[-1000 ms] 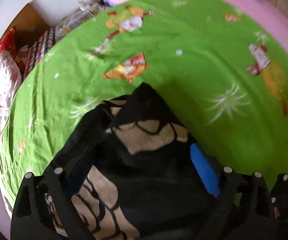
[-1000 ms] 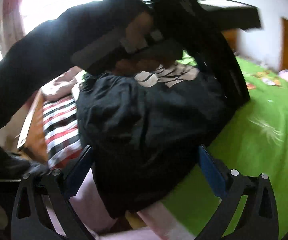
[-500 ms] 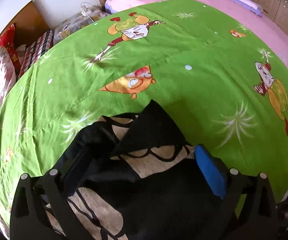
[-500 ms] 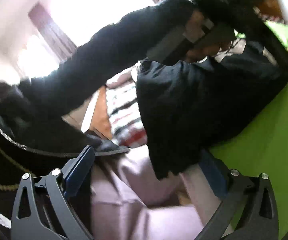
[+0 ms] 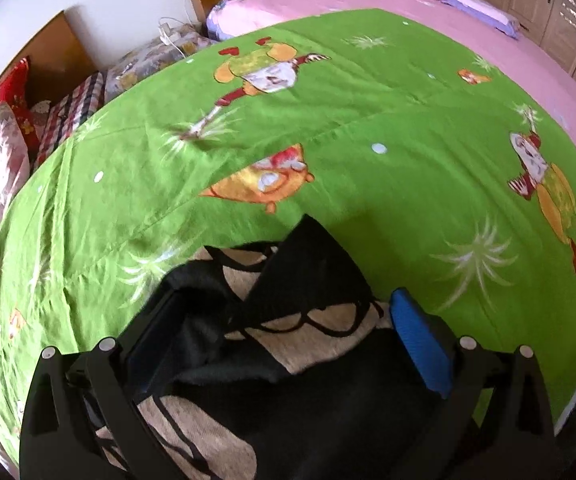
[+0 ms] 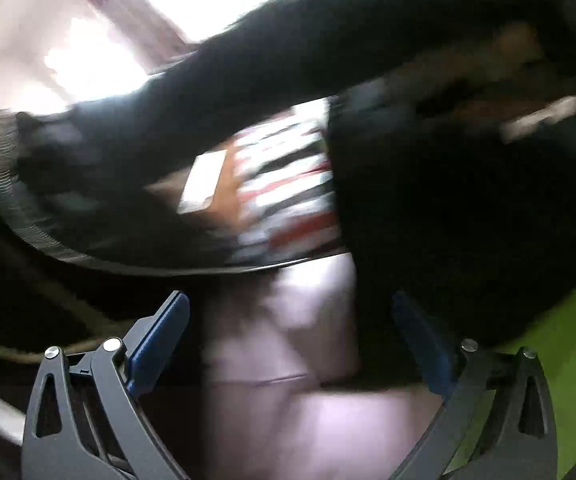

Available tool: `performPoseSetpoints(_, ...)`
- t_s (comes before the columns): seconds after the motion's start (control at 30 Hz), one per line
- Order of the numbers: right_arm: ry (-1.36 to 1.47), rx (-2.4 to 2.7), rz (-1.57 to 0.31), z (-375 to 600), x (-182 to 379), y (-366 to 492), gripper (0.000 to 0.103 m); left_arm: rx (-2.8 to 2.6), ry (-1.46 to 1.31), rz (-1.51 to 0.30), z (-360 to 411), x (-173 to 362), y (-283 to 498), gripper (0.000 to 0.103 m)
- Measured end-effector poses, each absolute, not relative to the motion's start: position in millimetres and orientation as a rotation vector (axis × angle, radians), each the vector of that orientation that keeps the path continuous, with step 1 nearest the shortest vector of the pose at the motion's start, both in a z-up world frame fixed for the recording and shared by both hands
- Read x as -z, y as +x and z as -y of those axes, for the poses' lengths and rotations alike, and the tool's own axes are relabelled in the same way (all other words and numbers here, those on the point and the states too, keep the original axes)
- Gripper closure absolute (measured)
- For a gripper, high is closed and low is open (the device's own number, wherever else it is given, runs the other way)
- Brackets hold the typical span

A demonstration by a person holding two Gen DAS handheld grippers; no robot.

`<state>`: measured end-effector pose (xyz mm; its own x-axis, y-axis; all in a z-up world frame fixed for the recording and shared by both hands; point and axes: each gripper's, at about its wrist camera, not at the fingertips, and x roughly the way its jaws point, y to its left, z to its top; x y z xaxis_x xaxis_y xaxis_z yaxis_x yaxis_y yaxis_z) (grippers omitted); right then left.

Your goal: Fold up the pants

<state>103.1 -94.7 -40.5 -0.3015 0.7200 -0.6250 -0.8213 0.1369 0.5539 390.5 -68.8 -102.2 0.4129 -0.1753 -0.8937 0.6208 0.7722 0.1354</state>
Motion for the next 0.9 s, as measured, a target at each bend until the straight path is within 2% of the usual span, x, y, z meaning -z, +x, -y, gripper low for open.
performPoseSetpoints(0.07, -0.295, -1.421, -1.034, 91, 36, 86, 0.005, 0.51, 0.5, -1.015, 70, 104, 393, 0.001)
performPoseSetpoints(0.1, -0.285, -1.396, -1.013, 95, 32, 86, 0.005, 0.513, 0.503, -1.014, 71, 103, 394, 0.001)
performPoseSetpoints(0.23, -0.201, -1.214, -0.904, 124, 17, 122, 0.005, 0.509, 0.51, -0.967, 70, 83, 388, 0.016)
performPoseSetpoints(0.33, -0.168, -1.177, -0.925, 126, 27, 149, 0.005, 0.56, 0.528, -0.984, 64, 66, 381, 0.015)
performPoseSetpoints(0.53, -0.268, -1.154, -0.961, 111, 48, 152, 0.004, 0.584, 0.65, -1.03, 58, 77, 359, 0.015)
performPoseSetpoints(0.57, -0.265, -1.157, -0.966, 112, 48, 151, 0.004, 0.574, 0.694, -1.024, 60, 84, 355, 0.014)
performPoseSetpoints(0.6, -0.261, -1.158, -0.968, 111, 48, 152, 0.004, 0.544, 0.741, -0.995, 62, 89, 353, 0.006)
performPoseSetpoints(0.7, -0.241, -1.186, -0.989, 105, 46, 146, 0.004, 0.451, 0.831, -0.929, 74, 97, 356, 0.001)
performPoseSetpoints(0.9, -0.223, -1.279, -0.978, 95, 50, 96, 0.004, 0.425, 0.793, -0.912, 73, 97, 367, 0.001)
